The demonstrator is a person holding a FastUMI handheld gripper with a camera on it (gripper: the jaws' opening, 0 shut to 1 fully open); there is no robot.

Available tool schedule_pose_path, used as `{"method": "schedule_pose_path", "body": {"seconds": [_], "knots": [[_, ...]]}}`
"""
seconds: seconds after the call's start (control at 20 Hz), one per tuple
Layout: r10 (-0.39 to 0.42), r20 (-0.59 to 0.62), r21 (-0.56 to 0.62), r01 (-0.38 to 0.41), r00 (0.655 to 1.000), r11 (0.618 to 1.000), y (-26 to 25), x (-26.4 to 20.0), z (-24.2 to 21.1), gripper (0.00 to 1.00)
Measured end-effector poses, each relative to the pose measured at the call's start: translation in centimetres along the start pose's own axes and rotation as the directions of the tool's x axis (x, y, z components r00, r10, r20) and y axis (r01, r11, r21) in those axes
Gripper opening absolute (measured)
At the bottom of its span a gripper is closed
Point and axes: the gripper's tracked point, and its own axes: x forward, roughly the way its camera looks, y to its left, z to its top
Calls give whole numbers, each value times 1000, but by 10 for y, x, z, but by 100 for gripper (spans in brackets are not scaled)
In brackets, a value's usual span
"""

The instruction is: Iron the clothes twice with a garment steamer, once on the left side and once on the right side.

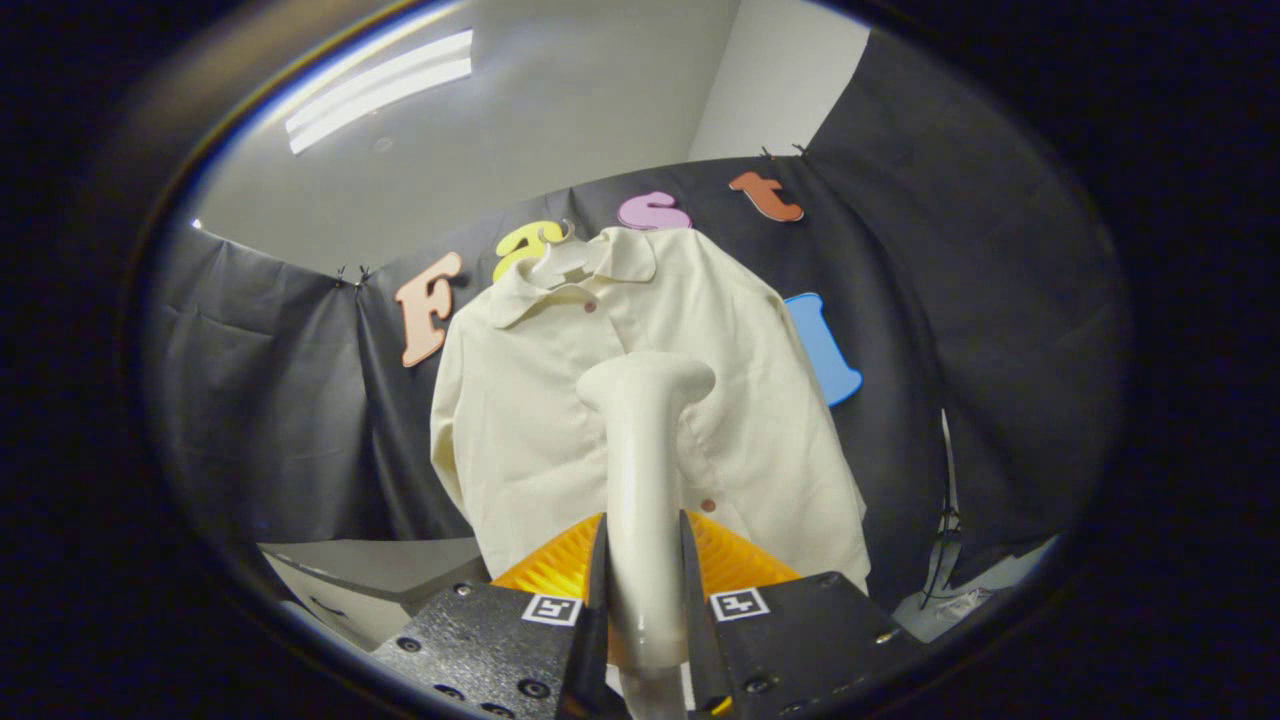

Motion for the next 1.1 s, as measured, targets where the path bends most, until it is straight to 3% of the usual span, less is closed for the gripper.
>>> {"method": "schedule_pose_path", "body": {"seconds": [0.6, 1.1], "knots": [[-28, 90, -30, 31, 996, 999, -19, 75, 73, 32], [-45, 45, 42, 43, 998, 998, -32, 90, 53, 32]]}}
